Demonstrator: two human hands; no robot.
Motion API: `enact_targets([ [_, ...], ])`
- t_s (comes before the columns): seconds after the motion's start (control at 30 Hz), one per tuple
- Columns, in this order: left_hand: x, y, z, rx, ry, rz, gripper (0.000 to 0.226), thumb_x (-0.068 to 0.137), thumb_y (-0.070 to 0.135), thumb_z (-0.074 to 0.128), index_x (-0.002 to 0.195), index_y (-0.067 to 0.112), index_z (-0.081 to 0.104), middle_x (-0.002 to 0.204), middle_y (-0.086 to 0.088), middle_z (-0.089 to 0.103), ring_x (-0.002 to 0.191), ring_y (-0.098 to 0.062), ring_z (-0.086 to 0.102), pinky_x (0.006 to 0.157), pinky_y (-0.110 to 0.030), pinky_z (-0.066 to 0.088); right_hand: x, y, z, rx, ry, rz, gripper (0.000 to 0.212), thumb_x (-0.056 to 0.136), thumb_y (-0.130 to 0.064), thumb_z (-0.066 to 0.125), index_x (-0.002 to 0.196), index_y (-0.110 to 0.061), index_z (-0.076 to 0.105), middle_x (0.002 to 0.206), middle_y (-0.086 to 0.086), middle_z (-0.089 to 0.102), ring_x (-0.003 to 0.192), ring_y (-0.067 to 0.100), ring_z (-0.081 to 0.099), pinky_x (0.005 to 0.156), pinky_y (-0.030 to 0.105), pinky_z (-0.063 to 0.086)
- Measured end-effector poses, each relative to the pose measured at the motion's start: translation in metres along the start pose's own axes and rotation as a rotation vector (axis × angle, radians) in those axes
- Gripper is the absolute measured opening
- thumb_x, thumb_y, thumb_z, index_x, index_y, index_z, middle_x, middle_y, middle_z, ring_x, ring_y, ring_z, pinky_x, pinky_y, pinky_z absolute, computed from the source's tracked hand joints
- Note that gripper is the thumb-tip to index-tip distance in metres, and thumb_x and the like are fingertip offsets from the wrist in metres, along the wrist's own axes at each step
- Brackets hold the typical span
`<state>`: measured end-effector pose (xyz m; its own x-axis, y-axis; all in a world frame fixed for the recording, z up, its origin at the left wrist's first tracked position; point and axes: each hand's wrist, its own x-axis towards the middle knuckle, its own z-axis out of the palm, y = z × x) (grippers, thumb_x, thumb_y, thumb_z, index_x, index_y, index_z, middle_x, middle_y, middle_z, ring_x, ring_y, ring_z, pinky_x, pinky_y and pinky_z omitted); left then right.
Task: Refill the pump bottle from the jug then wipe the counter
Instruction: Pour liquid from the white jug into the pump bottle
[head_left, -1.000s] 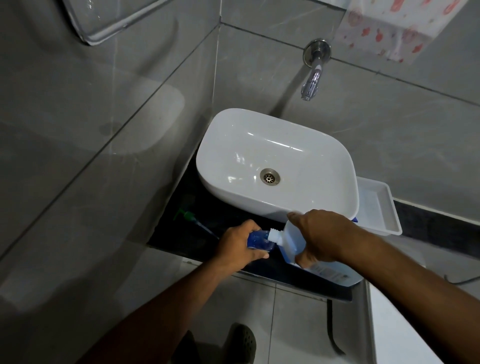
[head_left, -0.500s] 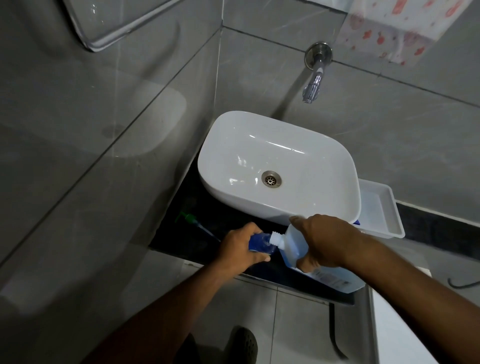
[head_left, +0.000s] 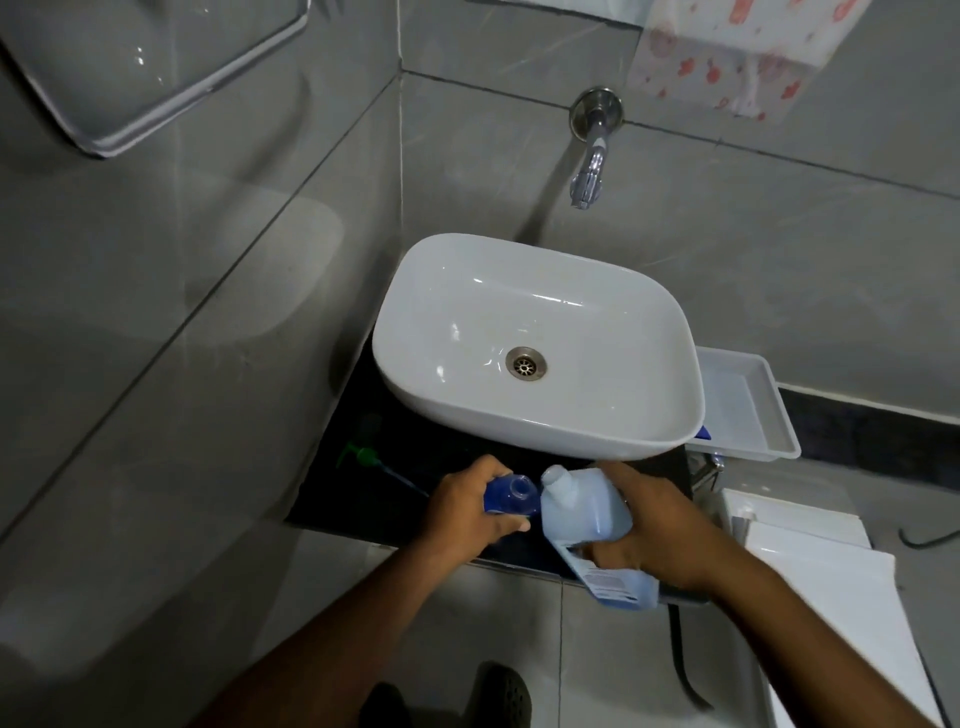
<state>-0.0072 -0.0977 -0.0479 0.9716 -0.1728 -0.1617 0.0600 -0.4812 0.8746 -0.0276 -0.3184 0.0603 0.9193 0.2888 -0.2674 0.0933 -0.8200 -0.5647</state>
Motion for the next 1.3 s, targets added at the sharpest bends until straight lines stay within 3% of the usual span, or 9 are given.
enact_targets([
  [0.2,0.000,0.004,-0.001,0.020,-0.010,-0.008,0.051,0.058,0.028,0.091,0.091,0.036,0.054,0.090,0.014,0.065,0.079,0.002,0.062,0.059,-0.006,0.046,-0.040,0.052,0.014,0.468,0.349,0.199,0.064,0.058,-0.027,0.090,0.108,-0.041,0.051,0.104,-0.011,0.063,0.091,0.002,0.064,0.059,0.021,0.055],
  [0.33,0.000,0.004,0.000,0.024,-0.005,-0.006,0.052,0.061,0.024,0.090,0.097,0.033,0.054,0.093,0.013,0.063,0.081,-0.002,0.063,0.057,-0.007,0.046,-0.056,0.078,0.016,0.533,0.544,0.281,0.066,0.063,-0.021,0.087,0.116,-0.034,0.050,0.112,-0.011,0.061,0.099,0.007,0.061,0.065,0.022,0.054],
  [0.53,0.000,0.002,0.000,0.036,0.020,-0.020,0.053,0.056,0.025,0.092,0.092,0.035,0.055,0.088,0.015,0.065,0.081,-0.001,0.063,0.065,-0.009,0.045,-0.057,0.102,0.025,0.615,0.652,0.340,0.064,0.067,-0.021,0.084,0.110,-0.047,0.045,0.111,-0.024,0.055,0.101,0.000,0.056,0.060,0.008,0.049],
  [0.73,0.000,0.001,0.000,0.050,0.027,-0.007,0.055,0.053,0.025,0.093,0.093,0.035,0.056,0.085,0.016,0.063,0.077,0.003,0.061,0.059,0.000,0.042,-0.047,0.112,0.038,0.652,0.703,0.365,0.072,0.069,-0.022,0.083,0.123,-0.037,0.037,0.118,-0.016,0.053,0.112,0.015,0.055,0.077,0.022,0.052],
  [0.87,0.001,0.000,-0.001,0.045,0.024,-0.002,0.054,0.054,0.022,0.093,0.094,0.031,0.058,0.087,0.016,0.063,0.077,0.002,0.060,0.057,0.000,0.041,-0.050,0.102,0.035,0.673,0.710,0.346,0.076,0.067,-0.029,0.084,0.125,-0.039,0.036,0.123,-0.017,0.052,0.118,0.011,0.052,0.091,0.032,0.051],
  [1.0,0.000,0.000,0.001,0.025,0.021,0.008,0.054,0.055,0.020,0.093,0.095,0.030,0.058,0.086,0.019,0.061,0.077,0.004,0.059,0.056,0.001,0.040,-0.064,0.064,0.012,0.529,0.902,0.289,0.096,0.062,-0.055,0.080,0.140,-0.038,0.027,0.136,-0.030,0.036,0.125,-0.014,0.033,0.097,0.005,0.033],
  [1.1,0.001,-0.001,0.000,0.009,0.038,0.010,0.054,0.053,0.018,0.094,0.094,0.029,0.059,0.085,0.019,0.062,0.077,0.004,0.059,0.059,0.001,0.041,-0.067,0.031,-0.011,0.305,1.031,0.041,0.088,0.071,-0.058,0.072,0.142,-0.027,0.032,0.146,-0.009,0.038,0.136,0.004,0.033,0.104,0.010,0.032],
  [1.17,0.002,-0.001,-0.001,0.002,0.044,0.010,0.053,0.051,0.019,0.094,0.089,0.033,0.059,0.084,0.018,0.064,0.076,0.005,0.060,0.059,0.000,0.041,-0.058,0.009,-0.011,0.298,0.932,-0.084,0.072,0.076,-0.049,0.072,0.137,-0.025,0.042,0.138,-0.008,0.048,0.130,0.011,0.044,0.102,0.019,0.039],
  [1.3,0.001,-0.004,-0.002,-0.012,0.045,0.035,0.054,0.049,0.025,0.094,0.086,0.041,0.058,0.084,0.019,0.066,0.076,0.008,0.062,0.064,-0.002,0.043,-0.024,-0.009,0.029,0.265,0.495,-0.145,0.064,0.078,-0.035,0.076,0.134,-0.016,0.049,0.131,0.000,0.055,0.122,0.006,0.050,0.101,0.027,0.045],
])
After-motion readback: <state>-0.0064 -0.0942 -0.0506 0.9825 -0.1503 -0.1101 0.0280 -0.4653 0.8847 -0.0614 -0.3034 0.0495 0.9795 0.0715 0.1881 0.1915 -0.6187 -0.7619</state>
